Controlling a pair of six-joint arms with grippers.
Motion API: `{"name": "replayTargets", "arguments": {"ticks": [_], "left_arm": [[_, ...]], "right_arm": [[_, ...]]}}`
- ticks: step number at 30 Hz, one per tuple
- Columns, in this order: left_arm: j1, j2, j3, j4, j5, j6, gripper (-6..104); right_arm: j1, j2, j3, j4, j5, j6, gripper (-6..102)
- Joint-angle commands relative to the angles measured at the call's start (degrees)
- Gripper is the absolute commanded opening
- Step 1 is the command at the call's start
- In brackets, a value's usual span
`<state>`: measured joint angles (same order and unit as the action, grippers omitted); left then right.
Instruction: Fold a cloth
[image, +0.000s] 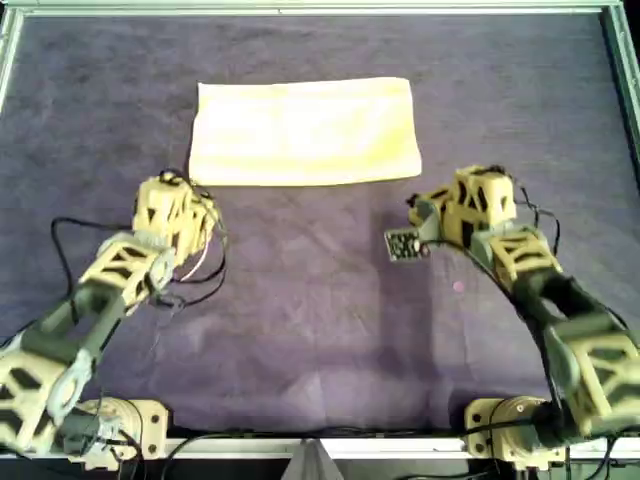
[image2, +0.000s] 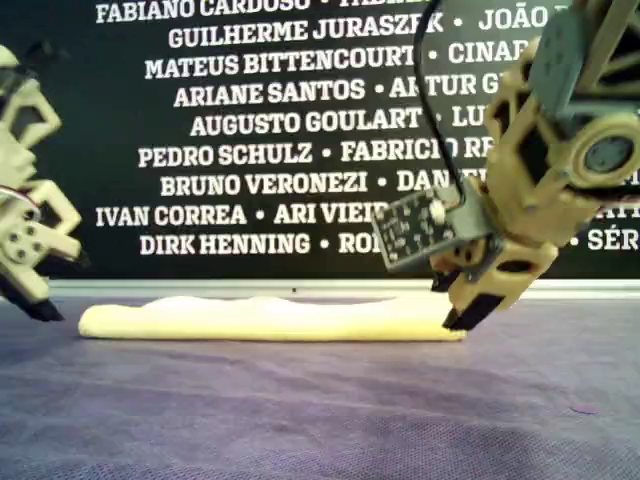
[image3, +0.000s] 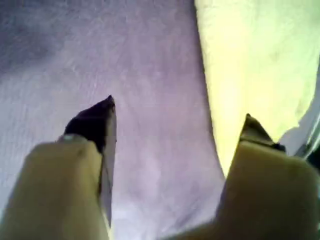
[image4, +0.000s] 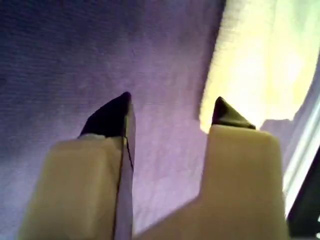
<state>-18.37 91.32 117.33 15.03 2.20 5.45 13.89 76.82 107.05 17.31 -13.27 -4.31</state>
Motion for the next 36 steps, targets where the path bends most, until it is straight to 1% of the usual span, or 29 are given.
{"name": "replayTargets", "arguments": {"ticks": [1, 3, 5, 12, 14, 27, 36], "left_arm": [[-1.14, -2.29, -7.03, -1.58, -0.18, 0.09, 87], [-1.14, -5.19, -9.58, -1.58, -0.18, 0.18, 87], [-0.53, -7.73, -12.04, -1.58, -0.18, 0.18, 87], [4.13, -15.64, -20.65, -1.58, -0.18, 0.26, 87], [4.83, -17.4, -22.59, -1.58, -0.18, 0.26, 87], [5.01, -27.95, -34.19, -1.58, -0.18, 0.26, 87], [5.1, -29.71, -36.12, -1.58, -0.18, 0.35, 87]], "right_arm": [[0.44, -3.78, -8.96, -1.85, 0.09, 0.26, 64], [0.26, -7.65, -12.57, -1.85, 0.09, 0.26, 65], [-0.09, -11.07, -16.08, -1.85, 0.09, 0.09, 65], [-0.44, -18.19, -25.75, -1.85, 0.09, 0.18, 64], [-0.44, -19.16, -27.6, -1.85, 0.09, 0.09, 64], [-0.53, -25.31, -36.3, -1.85, 0.18, -0.44, 64], [-0.62, -25.4, -36.91, -1.93, 0.18, -0.62, 64]]}}
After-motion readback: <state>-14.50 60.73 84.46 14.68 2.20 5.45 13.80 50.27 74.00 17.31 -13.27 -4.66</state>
